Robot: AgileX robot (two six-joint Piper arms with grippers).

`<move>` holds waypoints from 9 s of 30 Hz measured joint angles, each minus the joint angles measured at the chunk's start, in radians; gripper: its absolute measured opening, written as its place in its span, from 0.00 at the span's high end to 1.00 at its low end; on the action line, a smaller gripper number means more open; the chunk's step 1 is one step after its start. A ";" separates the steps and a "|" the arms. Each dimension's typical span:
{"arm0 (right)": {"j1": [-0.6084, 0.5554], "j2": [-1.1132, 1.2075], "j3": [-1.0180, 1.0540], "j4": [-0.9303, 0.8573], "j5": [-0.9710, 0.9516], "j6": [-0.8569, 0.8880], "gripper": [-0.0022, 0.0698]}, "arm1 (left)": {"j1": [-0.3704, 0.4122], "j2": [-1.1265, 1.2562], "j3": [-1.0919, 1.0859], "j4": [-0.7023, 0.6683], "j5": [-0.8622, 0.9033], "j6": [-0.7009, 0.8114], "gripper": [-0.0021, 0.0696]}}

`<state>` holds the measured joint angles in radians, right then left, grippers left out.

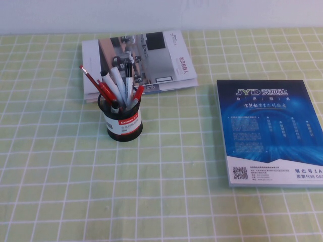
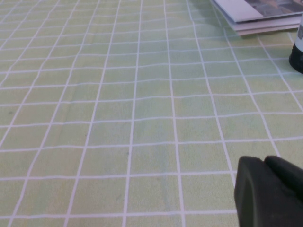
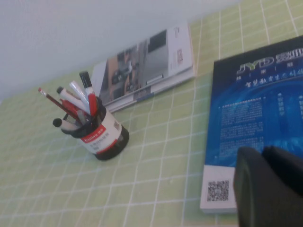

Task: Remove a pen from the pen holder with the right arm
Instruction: 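Take a marker out of the pen holder and lay it on the table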

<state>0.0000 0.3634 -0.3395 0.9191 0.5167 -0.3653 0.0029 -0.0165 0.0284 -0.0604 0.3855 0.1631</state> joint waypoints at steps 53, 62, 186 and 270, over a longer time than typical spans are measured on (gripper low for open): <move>0.861 1.503 -0.542 -0.988 -1.530 0.416 0.51 | 0.000 0.000 0.000 0.000 0.000 0.000 0.98; 0.861 1.625 -0.688 -1.005 -1.538 0.416 0.51 | 0.000 0.000 0.000 0.000 0.000 0.000 0.98; 0.499 1.843 -1.607 -0.771 0.472 0.533 0.82 | 0.000 0.000 0.000 0.000 0.000 0.000 0.98; 0.138 -0.127 0.319 -1.061 -0.367 0.521 0.99 | 0.000 0.000 0.000 0.000 0.000 0.000 0.98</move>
<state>0.1383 0.2367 -0.0210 -0.1418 0.1497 0.1555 0.0029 -0.0165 0.0284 -0.0604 0.3855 0.1631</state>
